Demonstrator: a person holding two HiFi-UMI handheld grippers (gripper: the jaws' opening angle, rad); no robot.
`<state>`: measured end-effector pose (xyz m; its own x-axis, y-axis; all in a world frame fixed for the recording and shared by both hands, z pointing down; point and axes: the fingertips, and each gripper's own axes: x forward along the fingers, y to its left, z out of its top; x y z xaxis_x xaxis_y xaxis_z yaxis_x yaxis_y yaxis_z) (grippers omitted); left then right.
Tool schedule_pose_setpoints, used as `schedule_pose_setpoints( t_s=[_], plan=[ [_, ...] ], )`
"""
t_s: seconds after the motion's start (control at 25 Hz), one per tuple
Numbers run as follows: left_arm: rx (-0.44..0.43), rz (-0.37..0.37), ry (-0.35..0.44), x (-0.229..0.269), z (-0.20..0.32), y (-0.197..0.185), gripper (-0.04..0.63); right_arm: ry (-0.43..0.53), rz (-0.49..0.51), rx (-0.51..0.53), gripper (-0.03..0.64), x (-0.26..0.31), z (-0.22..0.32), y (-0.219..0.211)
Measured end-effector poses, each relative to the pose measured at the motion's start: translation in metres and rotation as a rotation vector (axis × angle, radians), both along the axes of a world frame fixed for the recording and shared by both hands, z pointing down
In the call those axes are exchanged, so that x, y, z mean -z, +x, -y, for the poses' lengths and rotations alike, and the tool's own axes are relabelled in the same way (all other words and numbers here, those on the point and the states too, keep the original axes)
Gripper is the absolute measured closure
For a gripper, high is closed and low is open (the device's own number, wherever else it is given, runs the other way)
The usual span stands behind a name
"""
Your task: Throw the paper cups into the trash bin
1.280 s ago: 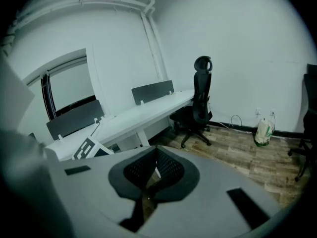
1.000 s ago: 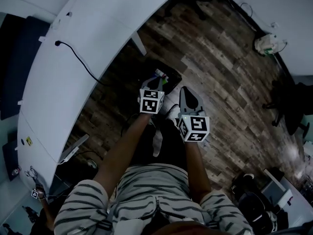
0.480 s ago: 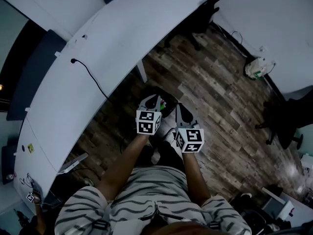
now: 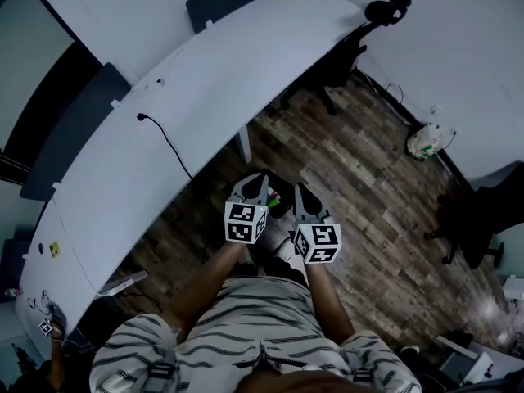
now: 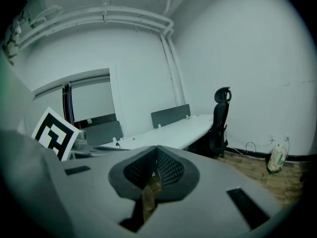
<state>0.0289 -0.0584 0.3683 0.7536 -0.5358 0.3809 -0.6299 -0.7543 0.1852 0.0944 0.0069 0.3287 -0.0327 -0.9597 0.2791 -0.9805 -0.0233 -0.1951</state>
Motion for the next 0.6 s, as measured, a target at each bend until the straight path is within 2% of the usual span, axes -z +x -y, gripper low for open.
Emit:
schedule_pose_setpoints(
  t_s=[0.2, 0.6],
  plan=[
    [-0.006, -0.013, 0.049, 0.026, -0.005, -0.004, 0.572, 0.028, -0.008, 0.022, 0.607, 0.017, 0.002, -0.005],
    [0.003, -0.049, 0.096, 0.05, -0.005, -0.012, 0.572, 0.081, -0.032, 0.035, 0.607, 0.041, 0.011, -0.008]
  ],
)
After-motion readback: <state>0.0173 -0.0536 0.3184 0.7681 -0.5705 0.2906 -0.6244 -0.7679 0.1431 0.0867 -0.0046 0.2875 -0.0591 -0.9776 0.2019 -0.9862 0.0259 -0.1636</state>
